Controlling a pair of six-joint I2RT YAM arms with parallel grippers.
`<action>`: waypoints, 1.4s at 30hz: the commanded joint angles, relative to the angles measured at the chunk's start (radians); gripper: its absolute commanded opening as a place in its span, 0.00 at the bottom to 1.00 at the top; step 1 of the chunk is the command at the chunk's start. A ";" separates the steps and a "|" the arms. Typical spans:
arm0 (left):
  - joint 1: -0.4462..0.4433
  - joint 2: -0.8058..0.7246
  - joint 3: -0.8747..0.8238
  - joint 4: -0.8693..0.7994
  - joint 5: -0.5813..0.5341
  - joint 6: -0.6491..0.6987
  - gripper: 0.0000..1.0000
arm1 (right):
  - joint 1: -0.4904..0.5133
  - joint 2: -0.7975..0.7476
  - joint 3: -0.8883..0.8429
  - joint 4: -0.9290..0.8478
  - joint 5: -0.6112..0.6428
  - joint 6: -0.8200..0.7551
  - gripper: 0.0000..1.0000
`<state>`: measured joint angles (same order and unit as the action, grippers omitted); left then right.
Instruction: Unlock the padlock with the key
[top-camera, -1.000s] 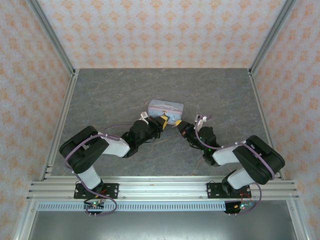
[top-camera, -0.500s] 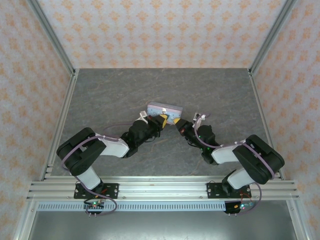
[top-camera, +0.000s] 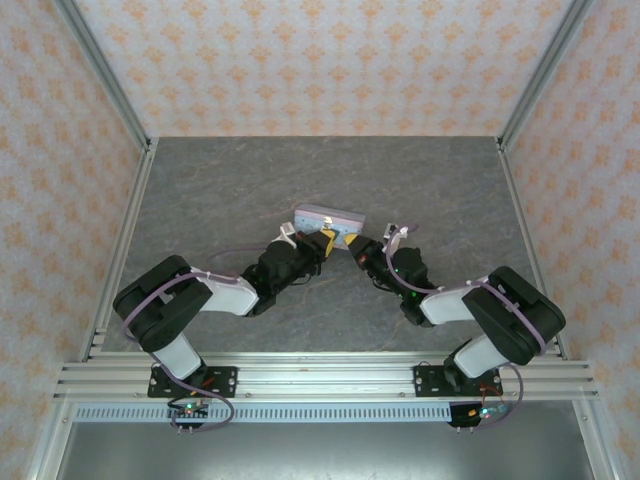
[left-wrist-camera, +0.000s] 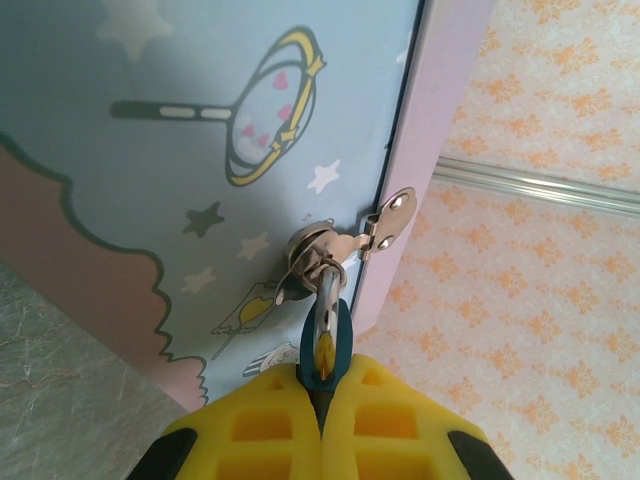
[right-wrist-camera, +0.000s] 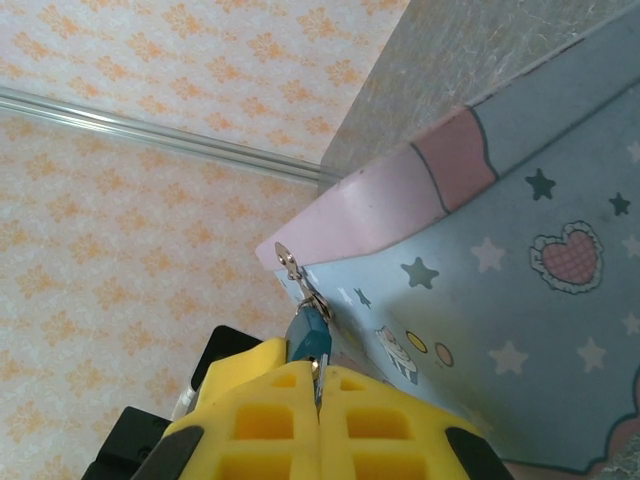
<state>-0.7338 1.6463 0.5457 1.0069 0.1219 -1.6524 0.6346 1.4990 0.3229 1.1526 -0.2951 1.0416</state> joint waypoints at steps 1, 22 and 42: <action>-0.010 -0.032 -0.006 0.018 -0.019 0.003 0.00 | 0.010 0.006 0.025 0.030 0.004 0.006 0.00; -0.016 -0.038 -0.001 0.025 -0.017 0.005 0.00 | 0.026 0.031 0.036 0.021 0.035 0.006 0.00; -0.049 0.027 0.012 0.105 0.006 -0.015 0.00 | 0.026 0.169 0.142 0.073 -0.035 -0.005 0.00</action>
<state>-0.7380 1.6711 0.5461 1.0153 0.0238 -1.6596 0.6537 1.6501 0.4183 1.2072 -0.2928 1.0477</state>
